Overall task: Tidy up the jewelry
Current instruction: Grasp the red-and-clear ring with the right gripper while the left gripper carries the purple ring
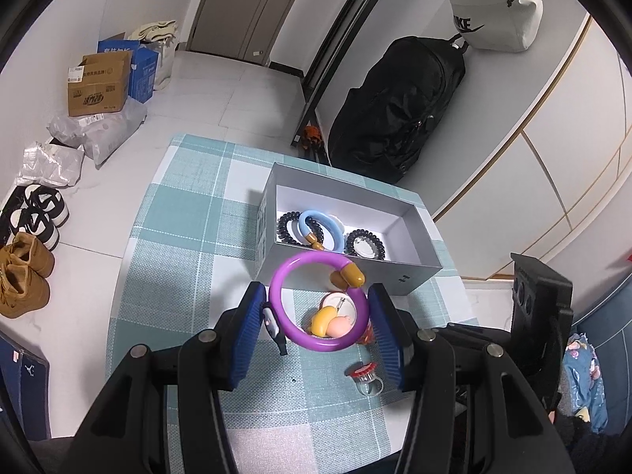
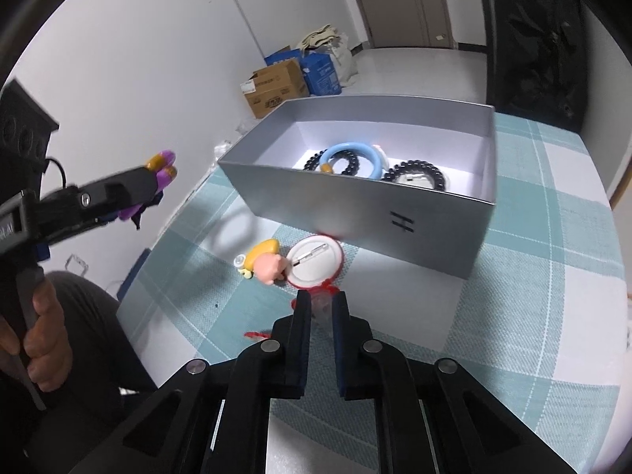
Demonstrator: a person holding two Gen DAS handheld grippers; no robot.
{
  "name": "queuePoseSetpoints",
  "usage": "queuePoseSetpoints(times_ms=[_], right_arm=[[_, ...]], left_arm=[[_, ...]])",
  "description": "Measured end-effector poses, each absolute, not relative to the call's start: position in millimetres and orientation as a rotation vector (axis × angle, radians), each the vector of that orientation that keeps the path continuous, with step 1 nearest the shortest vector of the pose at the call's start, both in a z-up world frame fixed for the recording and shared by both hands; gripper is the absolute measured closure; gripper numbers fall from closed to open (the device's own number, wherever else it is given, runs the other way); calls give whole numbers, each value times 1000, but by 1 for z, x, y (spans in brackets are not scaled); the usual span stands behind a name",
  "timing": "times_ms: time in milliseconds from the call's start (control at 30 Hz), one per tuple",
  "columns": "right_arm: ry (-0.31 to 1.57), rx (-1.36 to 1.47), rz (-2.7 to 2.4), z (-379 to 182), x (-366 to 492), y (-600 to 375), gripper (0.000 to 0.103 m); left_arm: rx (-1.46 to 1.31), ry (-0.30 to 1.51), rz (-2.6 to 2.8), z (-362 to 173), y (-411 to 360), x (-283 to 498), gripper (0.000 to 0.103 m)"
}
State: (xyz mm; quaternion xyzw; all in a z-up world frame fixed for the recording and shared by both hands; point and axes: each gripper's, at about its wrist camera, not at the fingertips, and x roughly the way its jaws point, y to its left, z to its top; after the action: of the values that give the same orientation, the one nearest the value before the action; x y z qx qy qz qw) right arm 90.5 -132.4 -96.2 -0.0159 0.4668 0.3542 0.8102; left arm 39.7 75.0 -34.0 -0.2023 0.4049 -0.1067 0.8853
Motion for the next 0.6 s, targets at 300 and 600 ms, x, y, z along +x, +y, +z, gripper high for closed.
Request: queuePoseSetpoints(times_ms=[300,600], right_arm=[[1005,-2,740,-92,93,-141,95],[1000,73,759,-87,94,-154,98]], left_arm=[[-362,829,-231,-30,60,36,55],[-390,831,-227,-31,62,37,55]])
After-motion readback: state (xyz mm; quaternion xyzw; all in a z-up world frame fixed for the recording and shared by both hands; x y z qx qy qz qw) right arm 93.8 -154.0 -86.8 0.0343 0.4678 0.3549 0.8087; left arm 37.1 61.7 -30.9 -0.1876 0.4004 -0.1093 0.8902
